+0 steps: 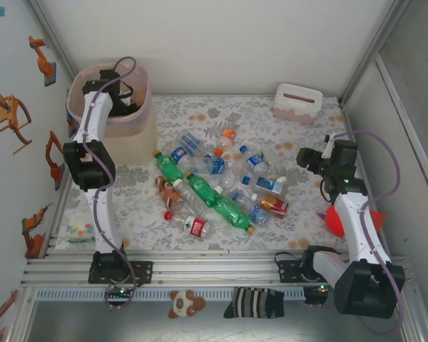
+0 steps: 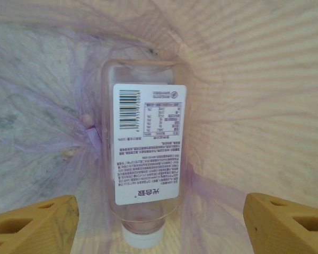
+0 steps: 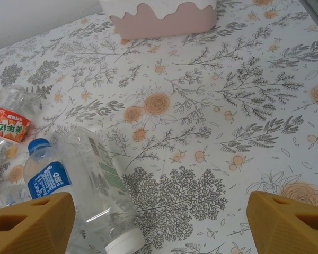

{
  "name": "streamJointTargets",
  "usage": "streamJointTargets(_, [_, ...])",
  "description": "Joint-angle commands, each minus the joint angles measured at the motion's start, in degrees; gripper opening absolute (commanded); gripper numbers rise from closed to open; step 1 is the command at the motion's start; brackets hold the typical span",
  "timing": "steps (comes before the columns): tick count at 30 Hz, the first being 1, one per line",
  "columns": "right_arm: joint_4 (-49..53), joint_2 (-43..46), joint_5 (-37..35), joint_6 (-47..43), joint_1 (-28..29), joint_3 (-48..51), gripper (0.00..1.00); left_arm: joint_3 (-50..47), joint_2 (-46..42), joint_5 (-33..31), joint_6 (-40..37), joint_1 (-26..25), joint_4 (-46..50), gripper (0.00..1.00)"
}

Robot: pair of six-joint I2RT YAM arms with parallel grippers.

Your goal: Put the plastic bottles in the bin

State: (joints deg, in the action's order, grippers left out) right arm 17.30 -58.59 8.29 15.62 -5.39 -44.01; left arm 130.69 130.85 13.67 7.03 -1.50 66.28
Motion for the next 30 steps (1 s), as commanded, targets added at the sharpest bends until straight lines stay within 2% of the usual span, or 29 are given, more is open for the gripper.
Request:
streamJointTargets(1, [-0.88,0.55,0.71,-0.58,0.30,-0.37,0.83,1.74,-3.81,-0.86,0.63,0.00,1.40,0.80])
streamJointTargets(19, [-1.01,0.67,1.63,-0.35,0.36,-0.90,0.83,7.50,-19.90,1.18,3.25,-0.77,1.94,0.77])
streamJointTargets(25, [-1.25,0.49,1.89,-0.18,0.31,-0.82,0.83,3.31,-26.93,0.90,3.49,-3.40,1.94,0.76])
streamJointTargets(30, [-1.56,0.40,2.60,0.20,0.30,-0.75,0.83,-4.34,-33.33,-0.91,4.27,-6.67,0.87,0.76])
